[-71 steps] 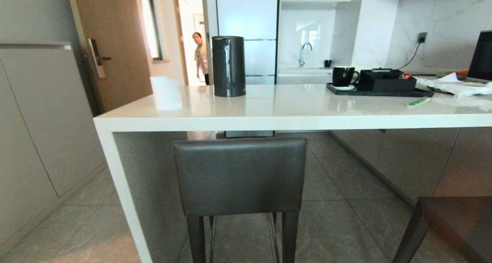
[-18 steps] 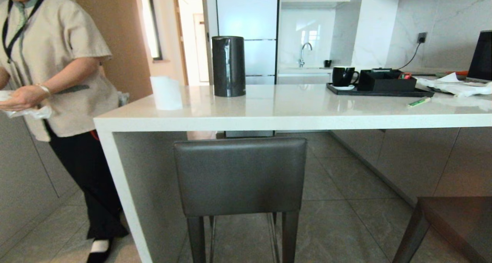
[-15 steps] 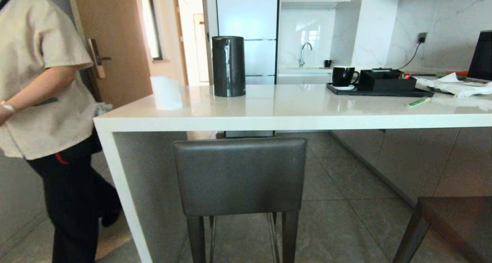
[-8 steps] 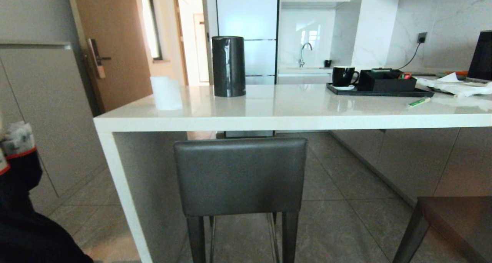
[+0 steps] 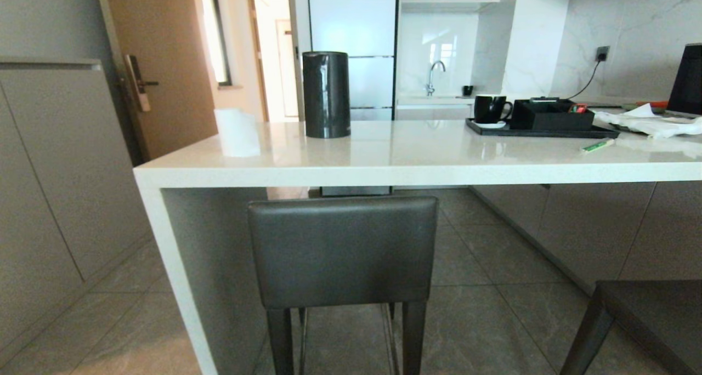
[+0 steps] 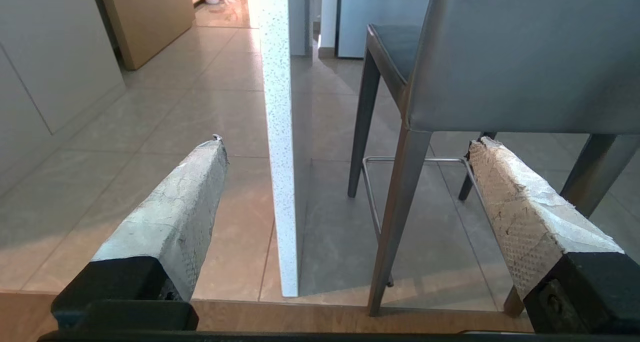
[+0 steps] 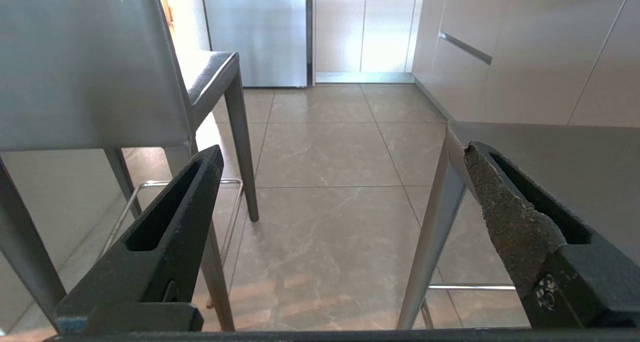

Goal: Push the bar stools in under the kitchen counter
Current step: Pull the gray chair out from under the dining table

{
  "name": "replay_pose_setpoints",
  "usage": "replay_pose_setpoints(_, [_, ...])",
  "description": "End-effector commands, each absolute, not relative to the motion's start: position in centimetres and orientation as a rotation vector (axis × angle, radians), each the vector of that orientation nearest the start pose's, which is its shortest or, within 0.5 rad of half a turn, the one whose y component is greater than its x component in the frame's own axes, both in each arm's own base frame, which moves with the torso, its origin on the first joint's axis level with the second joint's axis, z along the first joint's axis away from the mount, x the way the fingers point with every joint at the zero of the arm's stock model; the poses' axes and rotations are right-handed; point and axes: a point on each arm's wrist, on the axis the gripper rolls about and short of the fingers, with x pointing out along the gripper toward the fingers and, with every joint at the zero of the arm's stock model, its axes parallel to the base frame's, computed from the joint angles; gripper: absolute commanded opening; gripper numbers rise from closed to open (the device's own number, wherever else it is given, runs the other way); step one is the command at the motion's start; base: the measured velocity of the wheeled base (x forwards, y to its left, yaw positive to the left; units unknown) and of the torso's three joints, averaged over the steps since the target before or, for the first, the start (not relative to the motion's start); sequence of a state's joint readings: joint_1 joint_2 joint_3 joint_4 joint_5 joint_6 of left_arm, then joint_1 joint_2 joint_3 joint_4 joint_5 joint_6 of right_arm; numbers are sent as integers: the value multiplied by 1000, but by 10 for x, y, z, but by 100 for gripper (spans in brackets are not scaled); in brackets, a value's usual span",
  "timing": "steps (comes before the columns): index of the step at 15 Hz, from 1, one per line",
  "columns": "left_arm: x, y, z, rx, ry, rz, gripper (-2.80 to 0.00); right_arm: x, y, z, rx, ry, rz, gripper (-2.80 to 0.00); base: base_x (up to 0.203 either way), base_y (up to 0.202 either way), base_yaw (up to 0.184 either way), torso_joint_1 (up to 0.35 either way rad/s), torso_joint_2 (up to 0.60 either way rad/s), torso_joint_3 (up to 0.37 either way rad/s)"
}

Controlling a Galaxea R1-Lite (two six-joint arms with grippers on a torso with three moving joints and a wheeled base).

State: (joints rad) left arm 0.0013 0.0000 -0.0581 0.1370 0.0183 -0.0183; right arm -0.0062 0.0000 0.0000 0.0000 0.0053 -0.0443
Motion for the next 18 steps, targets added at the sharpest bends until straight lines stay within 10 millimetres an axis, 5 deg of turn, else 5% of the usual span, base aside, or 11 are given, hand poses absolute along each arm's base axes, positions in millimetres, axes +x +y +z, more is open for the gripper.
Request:
replay_pose_setpoints(1, [-28,0,77,-16,81,22,0,-23,0,75,-47,0,0,0,0,0,0,0,0,0])
replay_pose_setpoints(18, [-28,0,77,-8,83,20,0,-23,0,76,2,0,-6,0,0,0,0,0,0,0])
